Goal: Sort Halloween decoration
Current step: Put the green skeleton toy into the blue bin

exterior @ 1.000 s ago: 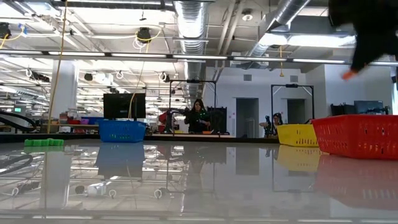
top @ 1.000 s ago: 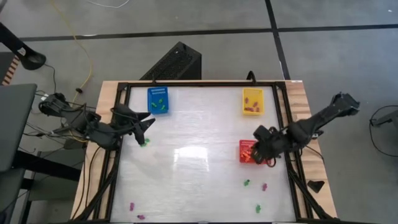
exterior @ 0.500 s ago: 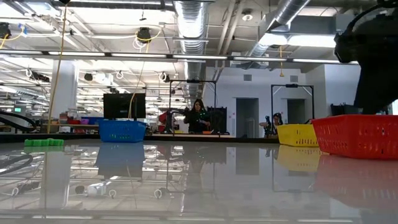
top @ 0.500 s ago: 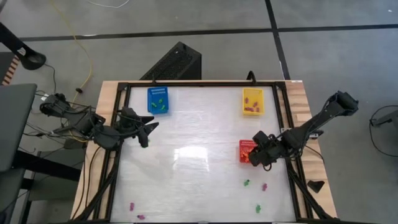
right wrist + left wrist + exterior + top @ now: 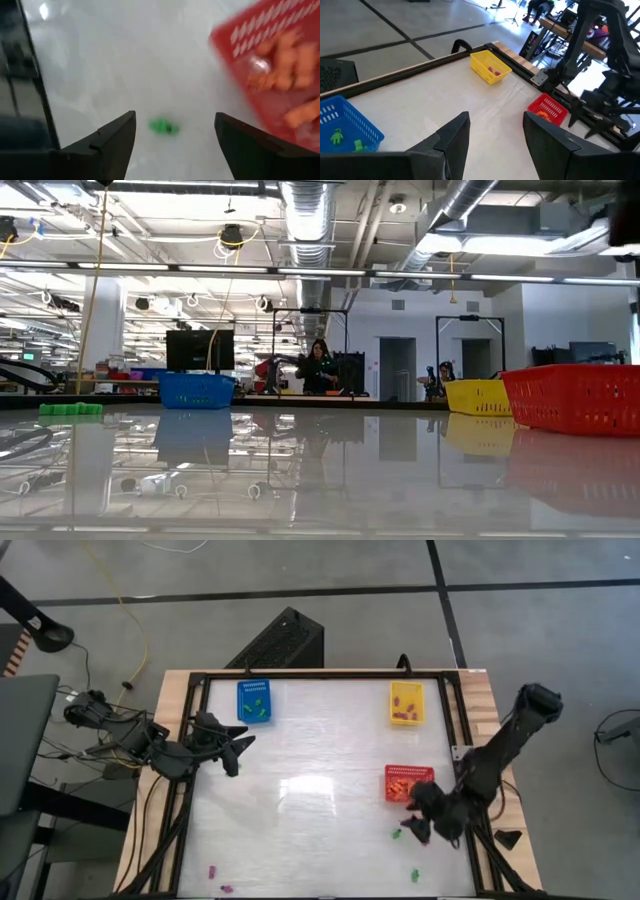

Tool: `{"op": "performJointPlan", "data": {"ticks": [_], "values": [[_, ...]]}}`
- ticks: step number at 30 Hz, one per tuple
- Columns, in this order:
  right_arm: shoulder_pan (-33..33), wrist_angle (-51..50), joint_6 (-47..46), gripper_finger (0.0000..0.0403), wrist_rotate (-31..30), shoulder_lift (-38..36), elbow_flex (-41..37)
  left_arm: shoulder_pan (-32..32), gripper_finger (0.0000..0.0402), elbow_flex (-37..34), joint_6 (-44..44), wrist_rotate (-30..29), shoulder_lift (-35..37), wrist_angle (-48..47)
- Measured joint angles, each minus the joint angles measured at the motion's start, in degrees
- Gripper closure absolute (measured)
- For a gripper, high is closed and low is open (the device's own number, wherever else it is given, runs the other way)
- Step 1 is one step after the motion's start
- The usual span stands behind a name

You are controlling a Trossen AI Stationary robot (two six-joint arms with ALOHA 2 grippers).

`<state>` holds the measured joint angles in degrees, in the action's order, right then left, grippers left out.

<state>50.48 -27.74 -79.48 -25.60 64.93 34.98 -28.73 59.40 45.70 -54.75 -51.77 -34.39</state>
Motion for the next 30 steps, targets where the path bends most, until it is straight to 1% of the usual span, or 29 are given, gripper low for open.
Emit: {"op": "performJointPlan", "data": {"ticks": [3,7,9,12,14,19,25,30], "values": [[2.6,0.0,2.6,0.0107,0.0,5.0,0.0,0.0,0.0228,0.0,-1.2,-0.2,0.0,0.0],[1.3,1.9,10.4,0.0107,0.0,11.1,0.0,0.0,0.0228,0.0,-1.6,-0.1,0.0,0.0],[-0.4,5.3,16.3,0.0107,0.4,13.9,0.0,0.0,0.0228,0.0,-1.0,0.1,0.0,0.0],[-2.8,12.3,27.4,0.0107,3.8,17.6,0.0,0.0,0.0228,0.0,0.5,0.4,0.0,0.0],[-3.9,16.3,31.5,0.0107,6.2,19.4,0.2,0.0,0.0228,0.0,1.1,0.5,0.0,0.0],[-4.0,17.0,31.6,0.0107,8.9,21.6,1.7,0.0,0.0228,0.0,2.4,0.6,0.0,0.1],[-2.6,16.0,31.8,0.0107,11.4,19.8,2.2,0.0,0.0228,0.0,2.8,0.6,0.0,0.1],[-1.1,16.4,32.0,0.0107,11.2,18.4,2.8,0.0,0.0228,0.0,2.6,0.6,0.0,0.1]]}}
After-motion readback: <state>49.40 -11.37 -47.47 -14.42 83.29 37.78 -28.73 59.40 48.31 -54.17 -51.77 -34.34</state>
